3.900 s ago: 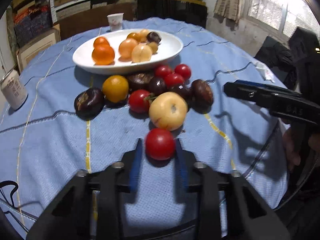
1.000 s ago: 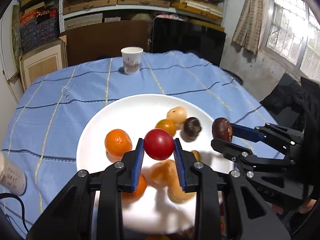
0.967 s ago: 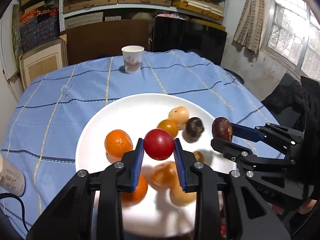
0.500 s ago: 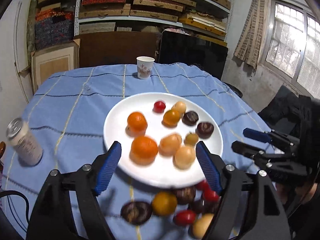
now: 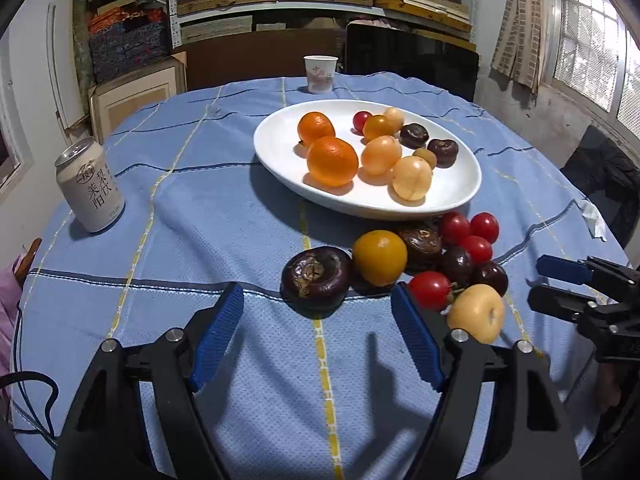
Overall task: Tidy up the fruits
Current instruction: 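Withdraw both open tools from the plate toward the fruit pile, then grasp the dark brown fruit with the left tool while the right tool grasps a red tomato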
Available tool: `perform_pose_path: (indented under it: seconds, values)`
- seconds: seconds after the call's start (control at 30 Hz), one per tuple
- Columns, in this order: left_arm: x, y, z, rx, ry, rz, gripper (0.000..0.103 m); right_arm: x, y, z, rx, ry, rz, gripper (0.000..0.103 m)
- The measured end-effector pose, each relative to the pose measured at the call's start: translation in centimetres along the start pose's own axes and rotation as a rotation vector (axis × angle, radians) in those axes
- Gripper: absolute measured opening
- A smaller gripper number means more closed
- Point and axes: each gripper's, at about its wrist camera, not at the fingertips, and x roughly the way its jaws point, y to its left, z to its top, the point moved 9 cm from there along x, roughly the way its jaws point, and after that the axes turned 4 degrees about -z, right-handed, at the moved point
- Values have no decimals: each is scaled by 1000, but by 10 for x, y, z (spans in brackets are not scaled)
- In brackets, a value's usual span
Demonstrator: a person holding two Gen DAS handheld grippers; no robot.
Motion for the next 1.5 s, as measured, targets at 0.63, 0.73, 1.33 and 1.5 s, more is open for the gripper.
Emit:
perform_pose_path:
  seconds: [0.63,0.73,1.33,1.5]
  values:
    - [42,1,0,24,131,1,47,3,-8,-3,63,25,29,65]
    - [43,1,1,20,126,-7,46,3,-8,-3,64,26,28,65]
    - [15,17,12,-87,-22,-54,44,1,-22,13,88,29,-106,65]
    - [17,17,10,-96,-16,-69,44,16,-25,33,56,57,-135,46]
